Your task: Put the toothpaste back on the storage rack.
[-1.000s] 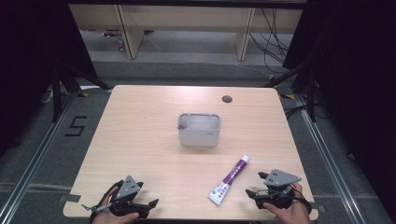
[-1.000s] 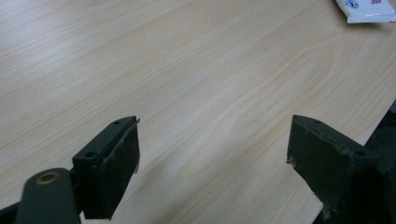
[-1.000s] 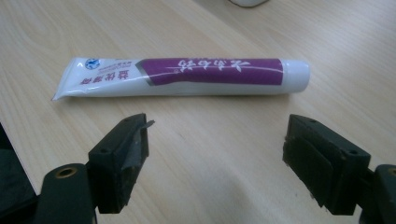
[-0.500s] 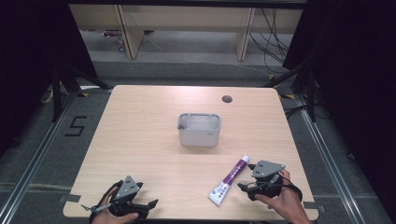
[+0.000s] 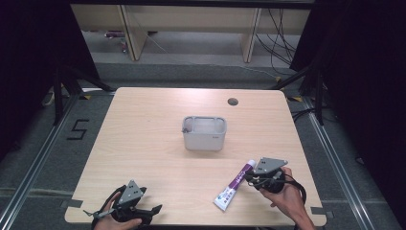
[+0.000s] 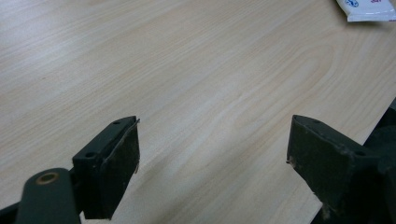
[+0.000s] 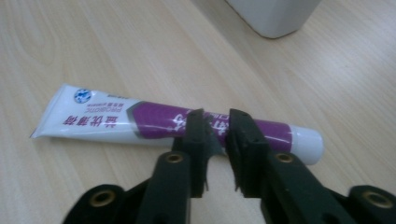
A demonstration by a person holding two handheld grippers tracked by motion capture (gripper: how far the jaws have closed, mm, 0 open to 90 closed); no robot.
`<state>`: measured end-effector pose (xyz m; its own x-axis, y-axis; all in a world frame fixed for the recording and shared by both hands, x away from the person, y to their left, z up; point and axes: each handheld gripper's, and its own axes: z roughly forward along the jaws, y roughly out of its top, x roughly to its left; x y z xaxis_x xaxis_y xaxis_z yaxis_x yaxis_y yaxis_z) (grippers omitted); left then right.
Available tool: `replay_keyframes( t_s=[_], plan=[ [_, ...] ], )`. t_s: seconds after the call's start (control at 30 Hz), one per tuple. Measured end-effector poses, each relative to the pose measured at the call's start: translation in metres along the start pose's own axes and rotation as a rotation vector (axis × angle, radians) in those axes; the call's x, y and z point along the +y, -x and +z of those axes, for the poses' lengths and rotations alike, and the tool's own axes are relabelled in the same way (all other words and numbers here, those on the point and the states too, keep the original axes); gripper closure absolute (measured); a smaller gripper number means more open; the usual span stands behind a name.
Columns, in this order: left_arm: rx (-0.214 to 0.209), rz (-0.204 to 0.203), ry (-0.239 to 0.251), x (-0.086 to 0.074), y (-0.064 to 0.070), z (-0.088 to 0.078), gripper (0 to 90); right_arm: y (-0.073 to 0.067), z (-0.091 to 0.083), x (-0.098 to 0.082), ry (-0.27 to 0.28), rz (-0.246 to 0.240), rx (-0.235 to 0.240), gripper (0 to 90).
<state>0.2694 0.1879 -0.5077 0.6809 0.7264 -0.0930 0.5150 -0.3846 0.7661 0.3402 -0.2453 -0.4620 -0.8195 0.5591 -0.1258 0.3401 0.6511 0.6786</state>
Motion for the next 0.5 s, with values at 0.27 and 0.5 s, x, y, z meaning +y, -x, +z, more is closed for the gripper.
replay_keyframes(
  t_s=[0.27, 0.5],
  plan=[
    [0.004, 0.023, -0.018, 0.000, -0.001, 0.000, 16.6, 0.010, 0.012, 0.004, 0.000, 0.050, -0.008, 90.0],
    [0.004, 0.019, -0.014, 0.000, -0.001, 0.000, 16.6, 0.024, 0.018, 0.007, -0.013, 0.092, -0.031, 90.0]
  ],
)
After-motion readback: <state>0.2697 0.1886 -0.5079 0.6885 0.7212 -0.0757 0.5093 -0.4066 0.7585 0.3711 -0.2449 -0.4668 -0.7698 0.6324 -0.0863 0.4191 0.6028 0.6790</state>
